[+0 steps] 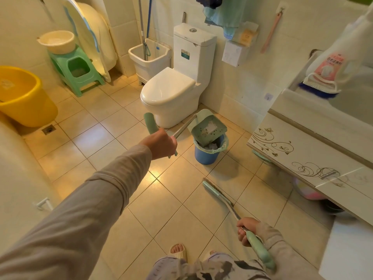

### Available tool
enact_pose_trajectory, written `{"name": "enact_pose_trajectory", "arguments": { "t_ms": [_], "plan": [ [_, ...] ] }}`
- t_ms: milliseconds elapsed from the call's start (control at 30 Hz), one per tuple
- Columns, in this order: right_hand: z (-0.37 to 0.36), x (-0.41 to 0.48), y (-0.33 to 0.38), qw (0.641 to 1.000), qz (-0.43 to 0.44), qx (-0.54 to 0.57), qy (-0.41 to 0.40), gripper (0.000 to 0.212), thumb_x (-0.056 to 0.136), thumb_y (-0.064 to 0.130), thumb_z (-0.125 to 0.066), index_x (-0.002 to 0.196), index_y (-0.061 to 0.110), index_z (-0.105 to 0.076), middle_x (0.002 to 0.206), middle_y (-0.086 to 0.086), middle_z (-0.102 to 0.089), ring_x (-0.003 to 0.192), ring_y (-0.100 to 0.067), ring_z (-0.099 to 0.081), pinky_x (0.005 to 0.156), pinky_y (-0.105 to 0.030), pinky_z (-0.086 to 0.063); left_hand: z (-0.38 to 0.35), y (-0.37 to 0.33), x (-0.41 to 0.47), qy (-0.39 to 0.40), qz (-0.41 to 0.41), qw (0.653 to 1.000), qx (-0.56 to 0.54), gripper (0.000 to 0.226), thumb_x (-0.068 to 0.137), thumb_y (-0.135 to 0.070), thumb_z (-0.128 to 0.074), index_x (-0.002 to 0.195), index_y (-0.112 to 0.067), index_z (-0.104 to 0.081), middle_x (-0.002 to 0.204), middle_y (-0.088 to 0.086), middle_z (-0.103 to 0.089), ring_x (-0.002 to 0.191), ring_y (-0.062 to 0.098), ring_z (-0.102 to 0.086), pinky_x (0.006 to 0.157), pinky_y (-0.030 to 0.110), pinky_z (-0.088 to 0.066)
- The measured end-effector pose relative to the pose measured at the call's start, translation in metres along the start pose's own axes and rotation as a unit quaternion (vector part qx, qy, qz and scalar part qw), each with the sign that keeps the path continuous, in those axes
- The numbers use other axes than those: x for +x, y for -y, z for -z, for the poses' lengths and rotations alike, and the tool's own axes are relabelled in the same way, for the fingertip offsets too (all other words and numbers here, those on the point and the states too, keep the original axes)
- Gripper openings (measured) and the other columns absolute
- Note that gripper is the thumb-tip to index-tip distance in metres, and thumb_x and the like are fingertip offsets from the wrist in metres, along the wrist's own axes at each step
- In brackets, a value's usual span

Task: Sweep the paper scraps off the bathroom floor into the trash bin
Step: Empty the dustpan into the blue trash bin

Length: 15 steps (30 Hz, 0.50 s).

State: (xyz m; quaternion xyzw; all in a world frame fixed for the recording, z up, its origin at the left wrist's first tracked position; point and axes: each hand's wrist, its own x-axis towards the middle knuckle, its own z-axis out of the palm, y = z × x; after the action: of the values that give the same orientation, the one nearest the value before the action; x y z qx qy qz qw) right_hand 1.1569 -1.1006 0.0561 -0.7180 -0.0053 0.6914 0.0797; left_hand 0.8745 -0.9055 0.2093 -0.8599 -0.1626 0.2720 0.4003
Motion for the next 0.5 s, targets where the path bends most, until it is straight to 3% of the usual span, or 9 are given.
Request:
{"name": "enact_pose_trajectory", "arguments": {
  "t_ms": [133, 200, 267, 367, 500],
  "plan": [
    [-0.002, 0.002, -0.003, 1.000, 0.000, 0.005, 0.002, 0.045, 0.095, 0.010, -0.033, 0.050, 0.013, -0.033, 0.030, -0.003, -0.033, 0.018, -0.012, -0.030, 0.032, -0.006, -0.028, -0.007, 0.000, -0.011, 0.007, 0.083, 0.996, -0.039, 0.022, 0.093, -0.010, -0.055, 0.113, -0.002, -0.054, 0.078, 0.002, -0.071, 0.076, 0.019, -0.073, 0.051, 0.023, -0.043],
    [-0.003, 0.003, -0.004, 1.000, 0.001, 0.004, 0.001, 0.045, 0.094, 0.009, -0.034, 0.050, 0.012, -0.033, 0.030, -0.003, -0.033, 0.019, -0.012, -0.030, 0.032, -0.006, -0.028, -0.010, -0.006, -0.019, 0.035, 0.138, 0.984, -0.105, 0.016, 0.095, -0.010, -0.051, 0.110, -0.004, -0.053, 0.080, 0.003, -0.071, 0.079, 0.022, -0.073, 0.054, 0.024, -0.048],
    [-0.004, 0.003, -0.003, 1.000, 0.001, 0.008, -0.002, 0.044, 0.095, 0.009, -0.034, 0.050, 0.012, -0.034, 0.031, -0.004, -0.033, 0.019, -0.012, -0.031, 0.031, -0.006, -0.029, -0.012, -0.018, -0.028, 0.065, 0.215, 0.950, -0.215, 0.014, 0.098, -0.016, -0.046, 0.108, -0.008, -0.052, 0.080, 0.002, -0.070, 0.076, 0.021, -0.072, 0.059, 0.026, -0.051],
    [-0.005, 0.002, -0.001, 1.000, 0.003, 0.015, -0.004, 0.043, 0.094, 0.009, -0.037, 0.051, 0.011, -0.034, 0.031, -0.005, -0.034, 0.019, -0.013, -0.032, 0.031, -0.008, -0.030, -0.020, -0.037, -0.050, 0.078, 0.360, 0.843, -0.391, 0.023, 0.098, -0.032, -0.044, 0.105, -0.014, -0.056, 0.072, -0.002, -0.064, 0.063, 0.017, -0.065, 0.060, 0.027, -0.052],
    [-0.010, 0.005, 0.000, 1.000, 0.010, -0.010, -0.014, 0.043, 0.094, 0.009, -0.039, 0.051, 0.011, -0.034, 0.031, -0.005, -0.035, 0.019, -0.014, -0.031, 0.030, -0.010, -0.032, -0.029, -0.067, -0.080, 0.077, 0.525, 0.655, -0.538, 0.029, 0.089, -0.046, -0.054, 0.094, -0.019, -0.063, 0.071, 0.001, -0.062, 0.065, 0.022, -0.060, 0.065, 0.030, -0.053]
  ]
}}
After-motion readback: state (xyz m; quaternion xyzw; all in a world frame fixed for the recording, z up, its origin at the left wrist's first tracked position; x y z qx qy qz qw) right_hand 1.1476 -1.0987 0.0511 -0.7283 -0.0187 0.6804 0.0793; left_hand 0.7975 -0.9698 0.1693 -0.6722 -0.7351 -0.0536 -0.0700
